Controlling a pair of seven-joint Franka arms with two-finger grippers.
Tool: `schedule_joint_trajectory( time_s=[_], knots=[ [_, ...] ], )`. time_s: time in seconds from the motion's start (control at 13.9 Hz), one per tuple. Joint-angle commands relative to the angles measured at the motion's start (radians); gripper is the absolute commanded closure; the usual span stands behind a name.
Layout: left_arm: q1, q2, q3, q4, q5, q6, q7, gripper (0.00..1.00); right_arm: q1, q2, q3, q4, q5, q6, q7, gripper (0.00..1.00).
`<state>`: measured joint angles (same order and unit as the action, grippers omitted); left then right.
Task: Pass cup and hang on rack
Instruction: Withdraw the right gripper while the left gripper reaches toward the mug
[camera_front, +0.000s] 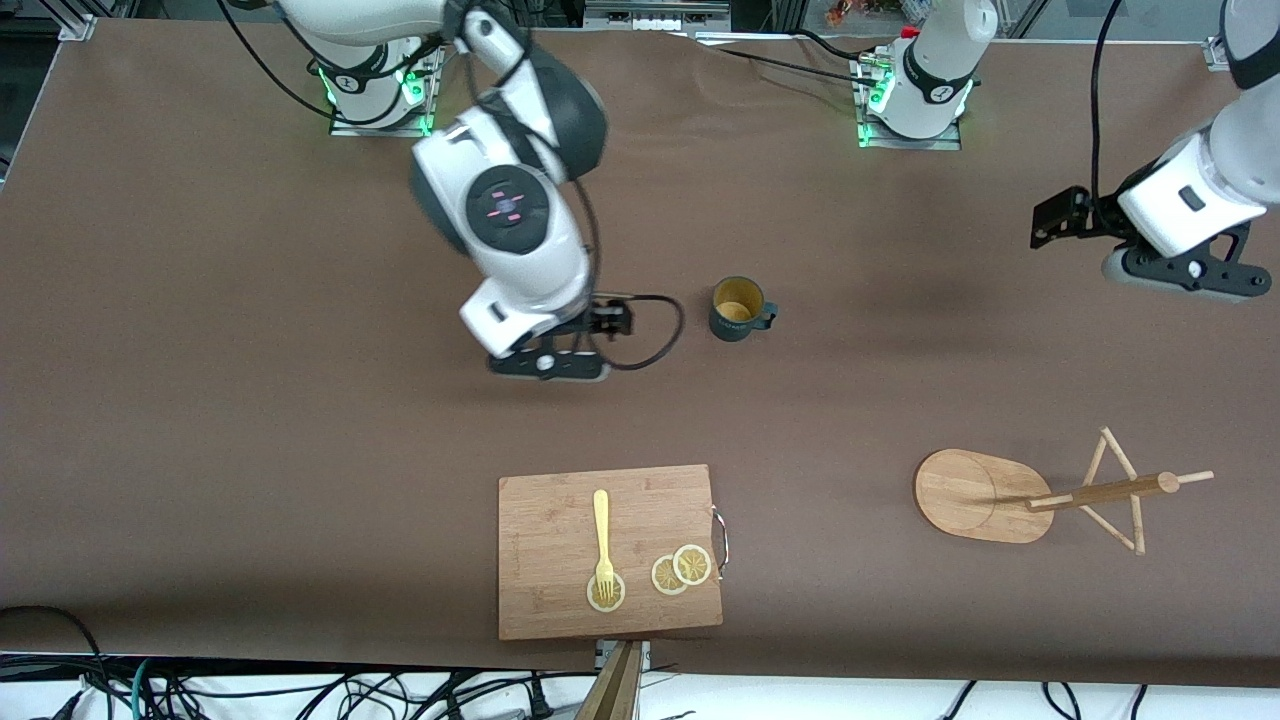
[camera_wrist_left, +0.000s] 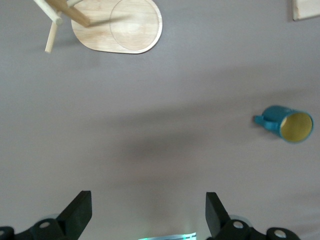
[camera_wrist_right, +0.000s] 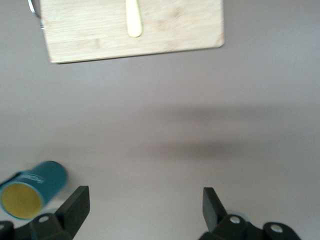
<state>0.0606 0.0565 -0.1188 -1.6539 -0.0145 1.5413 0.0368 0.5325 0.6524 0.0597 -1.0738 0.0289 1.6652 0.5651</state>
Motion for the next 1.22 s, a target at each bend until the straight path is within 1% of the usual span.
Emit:
schedule_joint_trajectory(
  time_s=[0.0,0.14,0.22,0.36,0.5,0.58,0.65,0.79,0.86,0.93,1.01,1.08,1.15],
  knots=[
    [-0.01,0.066,-0.013,0.04,0.025,0.008,-0.077,0.0,-0.071,-0.053,-0.018,-0.012,-0.007,-0.062,-0.181,0.0],
    [-0.033,0.114,-0.063,0.036,0.027,0.008,-0.068,0.0,-0.095,-0.076,-0.079,-0.012,-0.007,-0.091,-0.311,0.0],
    [-0.037,0.147,-0.091,0.042,0.025,0.011,-0.069,0.0,-0.095,-0.08,-0.127,-0.014,-0.007,-0.11,-0.373,0.0],
    [-0.047,0.19,-0.12,0.06,-0.013,0.026,-0.036,0.0,-0.104,-0.109,-0.213,-0.012,-0.006,-0.154,-0.488,0.0],
    [-0.045,0.233,-0.12,0.127,-0.138,0.023,0.12,0.0,-0.132,-0.128,-0.262,-0.012,-0.004,-0.168,-0.583,0.0],
    [-0.045,0.258,-0.12,0.138,-0.159,0.028,0.214,0.0,-0.156,-0.143,-0.279,-0.014,-0.007,-0.198,-0.614,0.0],
    [-0.047,0.284,-0.12,0.15,-0.163,0.028,0.274,0.0,-0.182,-0.151,-0.293,-0.014,-0.006,-0.226,-0.645,0.0],
    [-0.062,0.339,-0.122,0.181,-0.153,0.049,0.297,0.0,-0.238,-0.187,-0.293,-0.026,-0.01,-0.255,-0.691,0.0],
    [-0.07,0.341,-0.125,0.163,-0.151,0.09,0.316,0.0,-0.271,-0.23,-0.29,-0.067,-0.006,-0.268,-0.692,0.0],
    [-0.077,0.339,-0.127,0.139,-0.15,0.115,0.406,0.0,-0.302,-0.287,-0.285,-0.13,-0.004,-0.262,-0.688,0.0],
    [-0.077,0.339,-0.127,0.111,-0.168,0.169,0.548,0.0,-0.324,-0.33,-0.284,-0.18,-0.004,-0.259,-0.686,0.0],
    [-0.077,0.329,-0.128,0.05,-0.174,0.234,0.665,0.0,-0.345,-0.37,-0.284,-0.231,-0.006,-0.254,-0.679,0.0],
    [-0.073,0.316,-0.13,-0.005,-0.221,0.296,0.749,0.0,-0.367,-0.402,-0.282,-0.268,-0.01,-0.242,-0.688,0.0]
  ],
)
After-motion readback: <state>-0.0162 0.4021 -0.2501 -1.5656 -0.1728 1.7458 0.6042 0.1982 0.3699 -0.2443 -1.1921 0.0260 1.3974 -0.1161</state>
